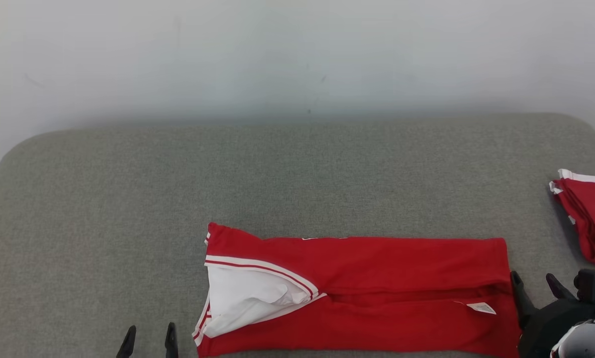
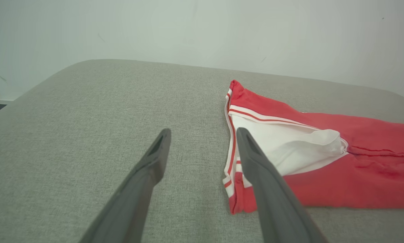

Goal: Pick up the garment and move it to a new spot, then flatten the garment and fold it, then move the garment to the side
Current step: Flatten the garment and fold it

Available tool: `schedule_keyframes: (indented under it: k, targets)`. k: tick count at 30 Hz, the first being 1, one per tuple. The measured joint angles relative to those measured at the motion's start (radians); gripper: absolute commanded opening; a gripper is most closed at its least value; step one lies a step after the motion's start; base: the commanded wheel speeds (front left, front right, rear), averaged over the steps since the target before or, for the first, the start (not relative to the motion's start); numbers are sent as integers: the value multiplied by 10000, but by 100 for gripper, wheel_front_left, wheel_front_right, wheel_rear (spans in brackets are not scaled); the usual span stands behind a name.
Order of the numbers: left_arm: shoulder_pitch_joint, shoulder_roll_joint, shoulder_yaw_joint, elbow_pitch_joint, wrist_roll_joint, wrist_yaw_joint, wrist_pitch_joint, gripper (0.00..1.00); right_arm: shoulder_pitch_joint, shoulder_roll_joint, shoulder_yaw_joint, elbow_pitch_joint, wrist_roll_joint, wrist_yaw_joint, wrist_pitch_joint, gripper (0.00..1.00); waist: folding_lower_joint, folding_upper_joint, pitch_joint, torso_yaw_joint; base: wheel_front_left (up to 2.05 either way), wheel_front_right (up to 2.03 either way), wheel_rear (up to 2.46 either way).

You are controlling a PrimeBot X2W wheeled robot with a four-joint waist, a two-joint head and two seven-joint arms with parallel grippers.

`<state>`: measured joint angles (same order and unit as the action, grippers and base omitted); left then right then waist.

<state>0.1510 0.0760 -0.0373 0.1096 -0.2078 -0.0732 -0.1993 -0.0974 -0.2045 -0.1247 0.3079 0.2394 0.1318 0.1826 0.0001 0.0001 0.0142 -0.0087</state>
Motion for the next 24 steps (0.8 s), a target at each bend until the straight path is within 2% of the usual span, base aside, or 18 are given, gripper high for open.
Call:
schedule_keyframes:
  k: [9,19,24]
  targets:
    - [-223,138,-184,-506,-29,15,263,100,-626,36,-458,453,165,0,1540,100,0,0,521,272,0,0,0]
    - [-518,186,-353,-700,48,38,280,100,-1152,165,-1231,1189,-546,0,2399,100,0,0,1098,645,0,0,0]
    - [-570,203,-391,-688,48,107,255,100,-1338,426,-1515,1321,-713,0,2884,100,0,0,1353,823,0,0,0]
